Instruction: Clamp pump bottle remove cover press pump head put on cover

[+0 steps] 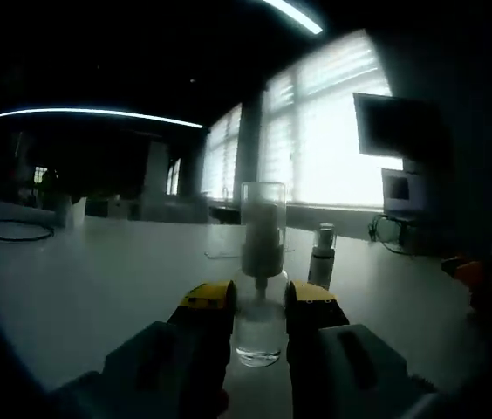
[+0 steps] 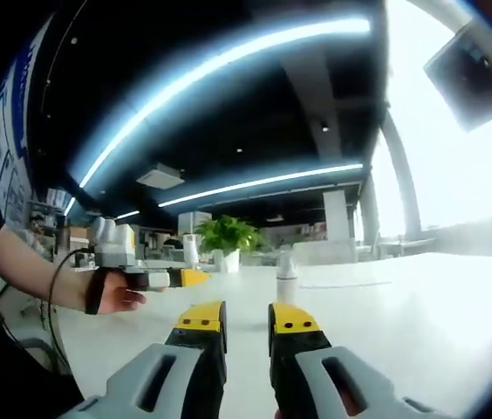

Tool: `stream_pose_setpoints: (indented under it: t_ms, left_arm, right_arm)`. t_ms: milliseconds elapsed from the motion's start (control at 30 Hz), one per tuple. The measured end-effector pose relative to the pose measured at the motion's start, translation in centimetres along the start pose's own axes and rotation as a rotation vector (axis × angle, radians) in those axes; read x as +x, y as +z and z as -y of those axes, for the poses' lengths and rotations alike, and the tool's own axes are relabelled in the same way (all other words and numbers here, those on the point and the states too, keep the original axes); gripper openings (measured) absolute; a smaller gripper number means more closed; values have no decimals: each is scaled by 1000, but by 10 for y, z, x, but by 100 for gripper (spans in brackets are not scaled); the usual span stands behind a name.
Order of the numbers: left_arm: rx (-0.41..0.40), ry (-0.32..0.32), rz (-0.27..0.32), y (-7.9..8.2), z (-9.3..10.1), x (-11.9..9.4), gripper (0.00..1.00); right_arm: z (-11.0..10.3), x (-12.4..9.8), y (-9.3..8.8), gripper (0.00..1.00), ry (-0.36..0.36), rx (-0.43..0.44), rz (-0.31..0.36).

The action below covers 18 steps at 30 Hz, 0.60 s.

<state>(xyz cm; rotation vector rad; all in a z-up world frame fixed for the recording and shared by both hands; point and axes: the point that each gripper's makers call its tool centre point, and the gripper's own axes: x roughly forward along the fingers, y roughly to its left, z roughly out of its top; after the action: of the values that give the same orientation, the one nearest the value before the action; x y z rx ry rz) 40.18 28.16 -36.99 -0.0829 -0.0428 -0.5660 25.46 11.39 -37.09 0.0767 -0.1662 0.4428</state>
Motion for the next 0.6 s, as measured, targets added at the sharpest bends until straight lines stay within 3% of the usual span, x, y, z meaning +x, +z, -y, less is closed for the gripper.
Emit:
stream_pose_setpoints:
  t_ms: [133,200,300,400,600]
  left_arm:
    - [-61,9,13,5,-8,12,15]
    - [-47,6,17,5,-3,16,15]
    - [0,28,9,2,-10,21,14]
    - [3,47,6,-1,-19,29,14]
    - [-16,61,-18,-12,-18,44,14]
  right_arm:
    - [4,0,0,14,-4,12,1]
    - [4,0,0,14,-2,19,-1]
    - [3,1,-1,14,0,10,-7]
    - [4,2,-2,14,-1,2,-12]
    - [5,2,-4,14,0,12,-19]
